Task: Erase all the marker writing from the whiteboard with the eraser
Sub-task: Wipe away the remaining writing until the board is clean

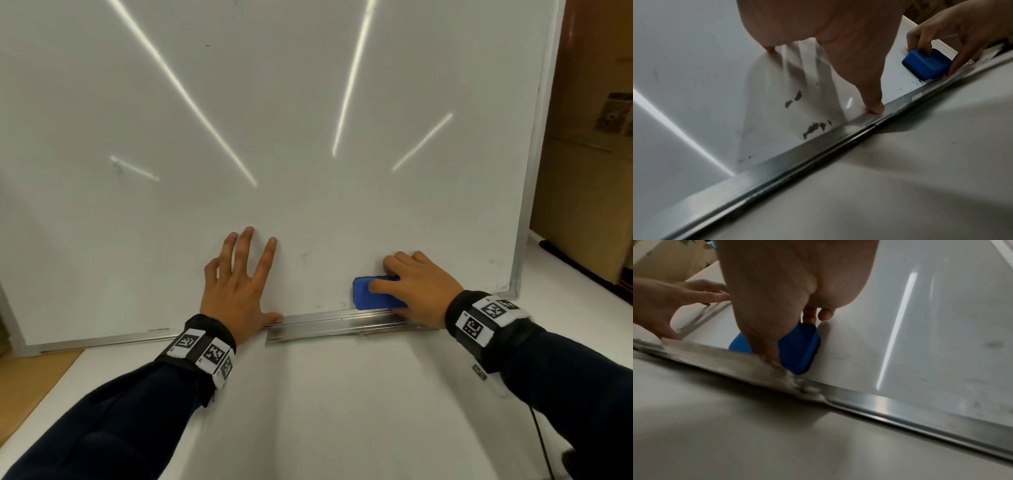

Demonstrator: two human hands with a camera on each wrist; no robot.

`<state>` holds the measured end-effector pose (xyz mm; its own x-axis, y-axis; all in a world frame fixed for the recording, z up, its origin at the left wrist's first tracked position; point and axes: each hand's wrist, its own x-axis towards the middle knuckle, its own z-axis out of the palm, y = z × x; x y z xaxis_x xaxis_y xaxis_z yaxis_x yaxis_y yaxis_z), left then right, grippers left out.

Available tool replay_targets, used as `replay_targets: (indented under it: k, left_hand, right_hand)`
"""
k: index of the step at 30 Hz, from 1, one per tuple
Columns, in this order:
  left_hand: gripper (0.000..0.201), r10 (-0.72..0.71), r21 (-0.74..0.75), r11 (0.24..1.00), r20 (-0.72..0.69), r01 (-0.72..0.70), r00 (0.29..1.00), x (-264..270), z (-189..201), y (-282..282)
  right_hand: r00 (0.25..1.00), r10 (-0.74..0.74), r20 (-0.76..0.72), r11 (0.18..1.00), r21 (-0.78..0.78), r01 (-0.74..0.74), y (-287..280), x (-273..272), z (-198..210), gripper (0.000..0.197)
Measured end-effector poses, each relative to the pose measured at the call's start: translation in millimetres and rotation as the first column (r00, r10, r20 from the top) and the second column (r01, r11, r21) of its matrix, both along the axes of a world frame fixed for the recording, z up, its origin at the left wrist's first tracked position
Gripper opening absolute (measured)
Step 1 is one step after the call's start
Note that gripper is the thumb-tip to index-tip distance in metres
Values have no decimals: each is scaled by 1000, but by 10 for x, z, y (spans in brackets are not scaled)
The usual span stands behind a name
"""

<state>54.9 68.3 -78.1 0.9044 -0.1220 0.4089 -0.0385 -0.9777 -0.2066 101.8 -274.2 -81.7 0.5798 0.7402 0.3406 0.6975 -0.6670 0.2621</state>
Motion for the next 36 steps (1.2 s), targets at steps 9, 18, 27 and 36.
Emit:
replay_targets:
  k: [9, 18, 27, 36]
  left_hand:
    - [150, 120, -233, 965, -14, -120, 993, -112, 33, 51]
    - [140, 93, -223, 969, -49, -102, 994, -166, 63, 131]
    - [132, 130, -269, 952, -77, -146, 989, -170, 8, -113]
    - [114, 40, -266, 962, -82, -60, 996, -282, 34, 256]
  right_hand:
    - [995, -31, 91, 912, 410, -9, 1174, 111, 388, 53]
    - [991, 114, -64, 993, -4, -114, 728, -16, 55, 58]
    - [998, 7, -66, 992, 127, 2, 700, -164, 146, 53]
    - [991, 120, -58, 991, 69, -116, 1180, -118, 182, 54]
